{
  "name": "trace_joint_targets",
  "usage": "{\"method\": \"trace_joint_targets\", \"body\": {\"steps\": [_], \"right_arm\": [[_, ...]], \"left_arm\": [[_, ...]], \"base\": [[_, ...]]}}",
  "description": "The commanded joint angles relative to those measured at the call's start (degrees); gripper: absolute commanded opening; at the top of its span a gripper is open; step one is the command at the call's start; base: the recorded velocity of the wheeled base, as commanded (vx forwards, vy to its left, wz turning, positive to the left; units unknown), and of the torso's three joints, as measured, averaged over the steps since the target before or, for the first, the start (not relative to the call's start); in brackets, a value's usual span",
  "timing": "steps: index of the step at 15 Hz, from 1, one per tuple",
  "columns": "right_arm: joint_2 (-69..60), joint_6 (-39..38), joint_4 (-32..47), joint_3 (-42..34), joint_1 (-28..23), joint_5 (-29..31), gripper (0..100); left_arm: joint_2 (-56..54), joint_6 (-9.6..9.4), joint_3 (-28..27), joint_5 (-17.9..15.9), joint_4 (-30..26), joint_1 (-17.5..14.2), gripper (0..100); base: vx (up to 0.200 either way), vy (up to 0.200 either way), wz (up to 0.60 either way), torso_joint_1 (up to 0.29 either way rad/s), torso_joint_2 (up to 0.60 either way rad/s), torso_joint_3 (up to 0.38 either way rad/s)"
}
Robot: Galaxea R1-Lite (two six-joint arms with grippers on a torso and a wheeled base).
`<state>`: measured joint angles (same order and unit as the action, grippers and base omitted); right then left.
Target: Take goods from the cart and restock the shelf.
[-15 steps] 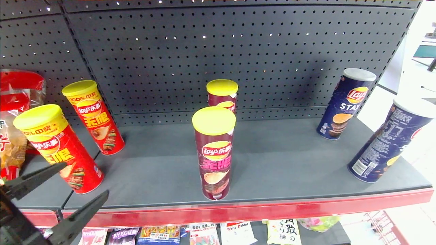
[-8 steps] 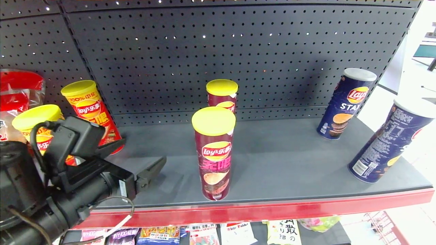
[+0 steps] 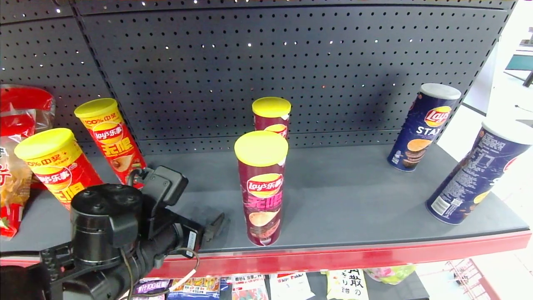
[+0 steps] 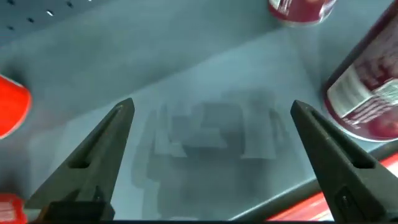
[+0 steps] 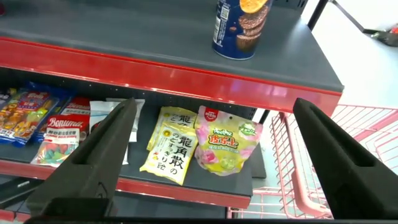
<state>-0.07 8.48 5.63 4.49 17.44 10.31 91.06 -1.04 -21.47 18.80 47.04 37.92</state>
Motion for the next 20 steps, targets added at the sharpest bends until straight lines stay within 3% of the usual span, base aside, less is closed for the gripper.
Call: {"method": "trace_joint_targets", "body": {"steps": [1,7,20], "right_arm": [[0.1,0.0,0.0,0.1,0.0,0.1,100],[0.1,0.0,0.0,0.1,0.0,0.1,100],[0.1,0.0,0.0,0.0,0.0,0.2,100]], "left_arm": [[2.9,-0.02,-1.0,0.0,0.0,0.0,100],[7.8,-0.02,-7.3,0.1,0.0,0.9,100],[10.7,-0.02,-10.3,0.2,1.1,1.8,100]], "base": [[0.0,0.0,0.0,0.0,0.0,0.0],[0.0,0.0,0.0,0.0,0.0,0.0],[0.0,0.0,0.0,0.0,0.0,0.0]]}}
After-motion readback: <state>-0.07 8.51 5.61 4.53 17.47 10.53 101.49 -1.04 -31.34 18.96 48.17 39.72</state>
